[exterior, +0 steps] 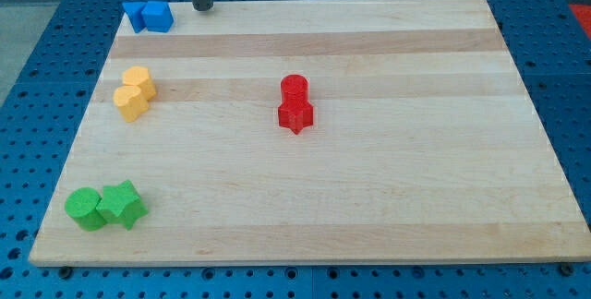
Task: Slightly move the blue blocks to the top left
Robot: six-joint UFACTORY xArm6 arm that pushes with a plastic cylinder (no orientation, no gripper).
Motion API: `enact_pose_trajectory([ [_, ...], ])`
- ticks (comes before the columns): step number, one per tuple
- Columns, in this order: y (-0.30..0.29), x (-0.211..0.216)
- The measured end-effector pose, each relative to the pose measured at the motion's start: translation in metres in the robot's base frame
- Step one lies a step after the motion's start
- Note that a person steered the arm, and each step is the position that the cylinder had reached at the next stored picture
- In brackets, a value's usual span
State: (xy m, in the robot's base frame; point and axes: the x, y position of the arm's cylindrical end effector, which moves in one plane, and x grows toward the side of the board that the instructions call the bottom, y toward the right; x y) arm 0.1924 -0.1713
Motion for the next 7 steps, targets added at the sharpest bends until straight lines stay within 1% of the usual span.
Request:
enact_pose_trajectory([
  [3, 0.002, 0.0],
  [4, -0.017, 0.002],
  [5, -0.033, 0.029],
  [6, -0.034, 0.059],
  [7, -0.03, 0.058],
])
